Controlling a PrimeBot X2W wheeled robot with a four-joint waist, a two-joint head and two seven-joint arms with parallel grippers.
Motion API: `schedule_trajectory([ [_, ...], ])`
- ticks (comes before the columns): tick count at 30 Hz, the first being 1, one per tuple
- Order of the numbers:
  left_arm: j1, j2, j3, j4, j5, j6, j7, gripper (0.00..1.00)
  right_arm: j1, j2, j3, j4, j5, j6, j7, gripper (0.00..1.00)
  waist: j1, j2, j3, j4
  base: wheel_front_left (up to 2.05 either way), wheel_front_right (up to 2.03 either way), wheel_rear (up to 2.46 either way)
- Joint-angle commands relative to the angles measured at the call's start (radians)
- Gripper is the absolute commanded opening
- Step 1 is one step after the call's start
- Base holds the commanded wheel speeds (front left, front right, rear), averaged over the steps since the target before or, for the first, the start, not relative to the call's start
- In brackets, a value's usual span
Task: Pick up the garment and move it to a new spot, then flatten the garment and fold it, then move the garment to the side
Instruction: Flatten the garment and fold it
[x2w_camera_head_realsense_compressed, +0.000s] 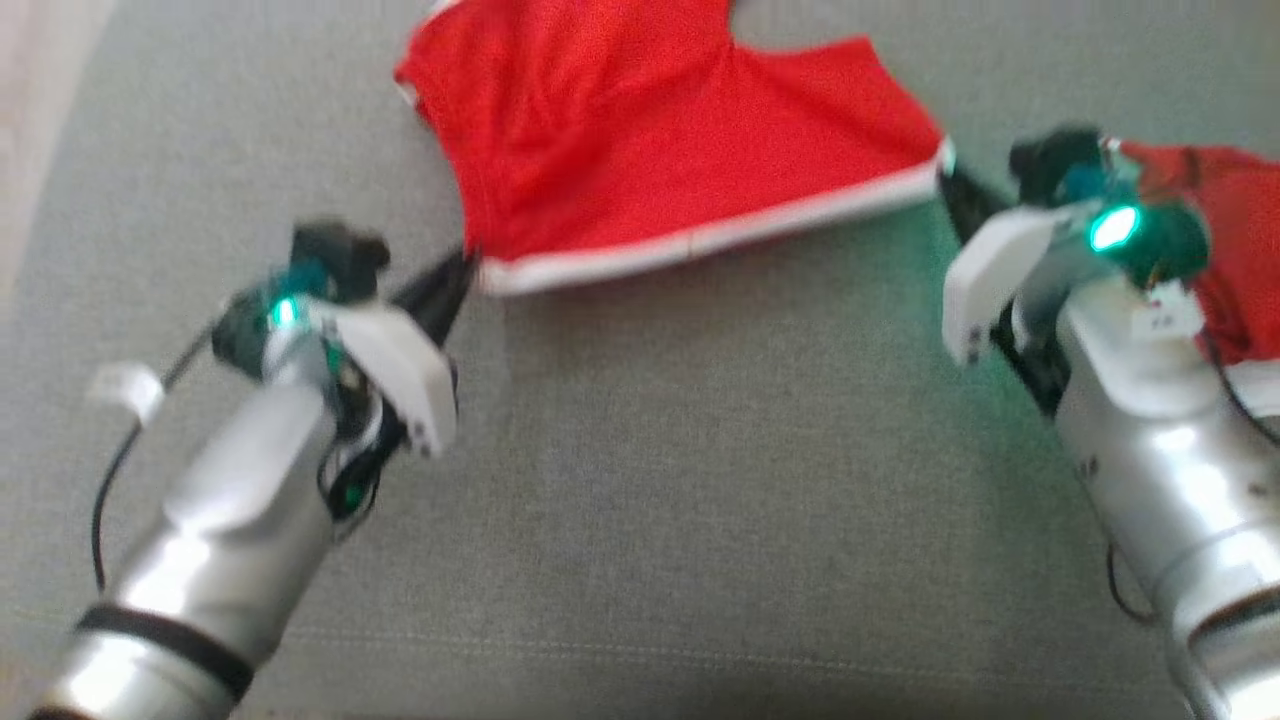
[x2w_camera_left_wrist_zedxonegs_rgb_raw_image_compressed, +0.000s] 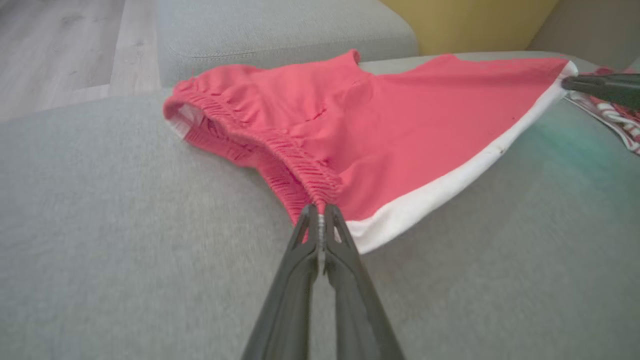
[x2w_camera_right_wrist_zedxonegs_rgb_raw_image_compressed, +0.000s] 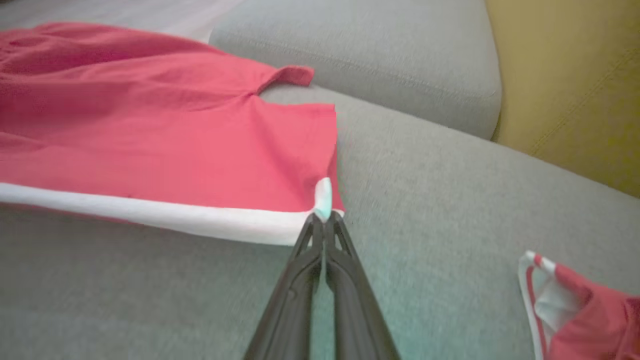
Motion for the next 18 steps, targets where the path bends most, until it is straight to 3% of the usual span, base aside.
schedule_trajectory([
  [1, -0.021, 0.046, 0.023, -0.029, -0.008, 0.001, -0.02, 0.0, 0.017, -0.007, 0.037, -0.027, 0.021, -0.001, 0.009, 0.0, 0.0, 0.0, -0.048, -0.002, 0.0, 0.0, 0.0],
  [11, 0.119, 0.063, -0.076, -0.053, 0.003, 0.001, -0.042, 0.0, 0.154, -0.186, 0.303, -0.163, 0.249, -0.001, 0.178, 0.0, 0.0, 0.0, -0.158, -0.017, 0.0, 0.0, 0.0],
  [18, 0.239, 0.066, -0.124, -0.143, -0.041, 0.001, 0.01, 0.0, 0.26, -0.352, 0.456, -0.375, 0.498, -0.001, 0.376, 0.0, 0.0, 0.0, -0.245, -0.032, 0.0, 0.0, 0.0],
])
